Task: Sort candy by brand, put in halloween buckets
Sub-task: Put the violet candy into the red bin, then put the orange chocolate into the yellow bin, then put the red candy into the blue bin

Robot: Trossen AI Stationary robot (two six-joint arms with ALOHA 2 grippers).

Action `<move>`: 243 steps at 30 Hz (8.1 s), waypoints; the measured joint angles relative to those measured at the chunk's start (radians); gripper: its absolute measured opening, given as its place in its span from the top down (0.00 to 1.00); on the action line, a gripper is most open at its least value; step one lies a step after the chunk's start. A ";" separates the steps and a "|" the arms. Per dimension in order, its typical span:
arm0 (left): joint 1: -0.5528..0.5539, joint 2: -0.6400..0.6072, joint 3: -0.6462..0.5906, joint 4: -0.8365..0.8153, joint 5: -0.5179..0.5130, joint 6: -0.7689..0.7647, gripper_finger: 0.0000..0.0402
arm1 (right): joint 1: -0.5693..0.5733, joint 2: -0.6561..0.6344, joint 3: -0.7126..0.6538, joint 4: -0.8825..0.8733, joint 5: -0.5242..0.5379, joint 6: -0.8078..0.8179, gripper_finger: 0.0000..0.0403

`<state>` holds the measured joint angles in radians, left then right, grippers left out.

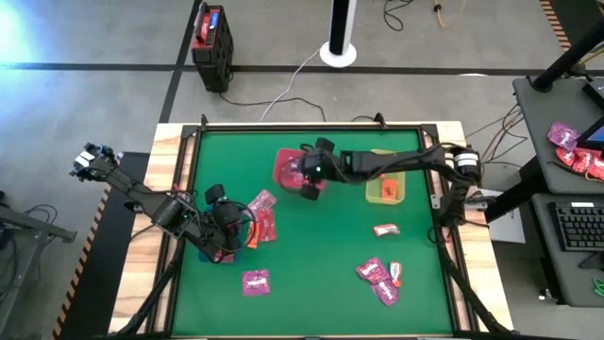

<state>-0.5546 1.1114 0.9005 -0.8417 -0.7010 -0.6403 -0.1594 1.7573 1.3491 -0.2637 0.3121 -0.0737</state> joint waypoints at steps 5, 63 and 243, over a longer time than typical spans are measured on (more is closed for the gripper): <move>0.000 0.000 0.000 0.001 0.000 0.000 0.65 | -0.060 0.033 0.000 -0.033 -0.084 0.060 0.69; 0.000 0.000 0.000 0.063 -0.024 0.081 0.65 | 0.388 -0.251 -0.502 -0.667 -0.250 0.551 0.44; 0.077 0.098 0.022 -0.311 0.536 -0.034 0.92 | 0.443 -0.267 -0.181 -0.366 0.189 0.714 0.46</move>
<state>-0.4778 1.2090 0.9222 -1.1522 -0.1652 -0.6741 0.2836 1.4902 1.1683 -0.6296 0.5015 0.6403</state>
